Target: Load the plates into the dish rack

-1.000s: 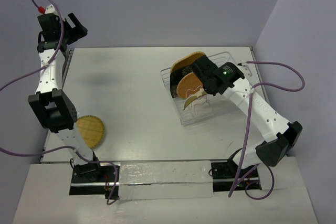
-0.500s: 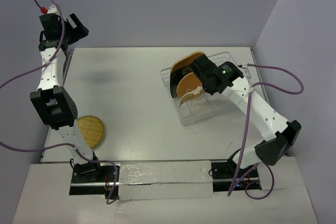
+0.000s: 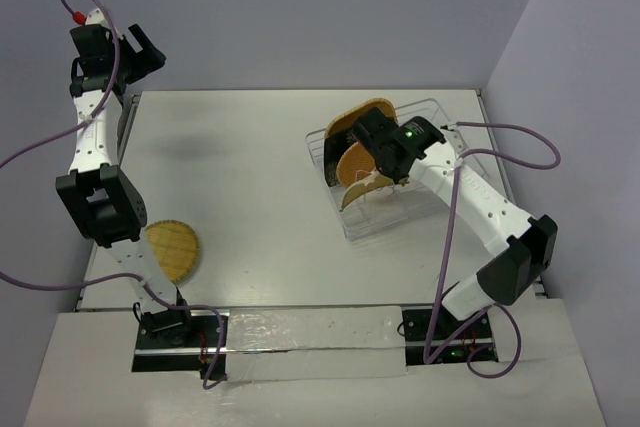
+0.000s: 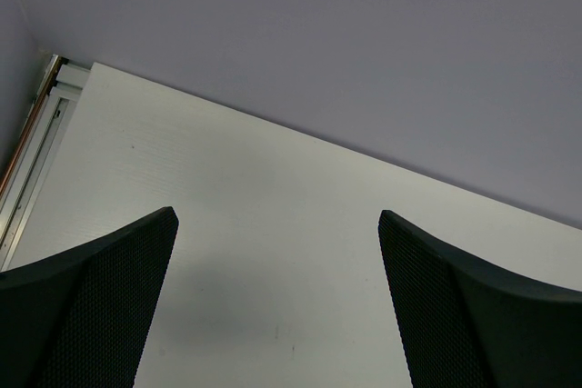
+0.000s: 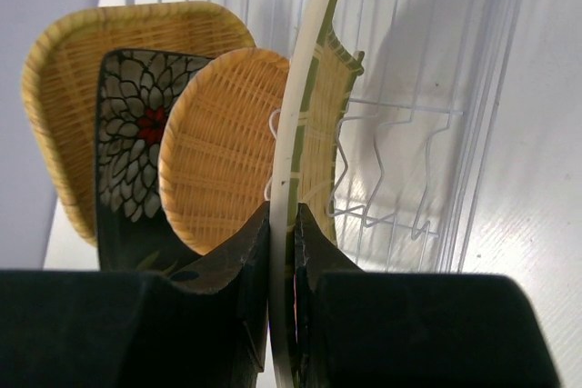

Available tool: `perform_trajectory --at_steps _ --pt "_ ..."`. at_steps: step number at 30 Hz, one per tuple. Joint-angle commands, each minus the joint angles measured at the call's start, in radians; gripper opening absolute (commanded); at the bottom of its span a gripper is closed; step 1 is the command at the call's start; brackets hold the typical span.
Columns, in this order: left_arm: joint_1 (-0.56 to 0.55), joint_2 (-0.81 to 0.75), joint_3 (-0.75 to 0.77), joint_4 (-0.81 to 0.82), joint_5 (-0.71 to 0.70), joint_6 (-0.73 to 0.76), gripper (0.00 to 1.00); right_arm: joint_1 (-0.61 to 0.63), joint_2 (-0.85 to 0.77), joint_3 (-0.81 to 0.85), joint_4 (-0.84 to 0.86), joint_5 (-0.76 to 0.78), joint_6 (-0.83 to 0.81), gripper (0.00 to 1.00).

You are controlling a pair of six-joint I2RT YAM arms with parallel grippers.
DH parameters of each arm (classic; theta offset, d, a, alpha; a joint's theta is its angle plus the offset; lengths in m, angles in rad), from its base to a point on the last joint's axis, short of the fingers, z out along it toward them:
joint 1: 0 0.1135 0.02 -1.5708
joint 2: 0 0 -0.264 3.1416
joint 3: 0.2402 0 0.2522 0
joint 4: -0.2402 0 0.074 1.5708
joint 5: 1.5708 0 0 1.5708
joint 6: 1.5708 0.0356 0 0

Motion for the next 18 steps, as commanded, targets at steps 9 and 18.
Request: perform_trajectory --at_steps 9,18 --pt "0.012 -0.01 0.011 0.017 0.008 0.013 0.99 -0.002 0.101 0.086 -0.091 0.087 -0.074 0.03" --pt "0.015 -0.032 -0.033 0.04 -0.001 0.002 0.99 -0.002 0.25 0.234 -0.091 0.077 -0.285 0.07"
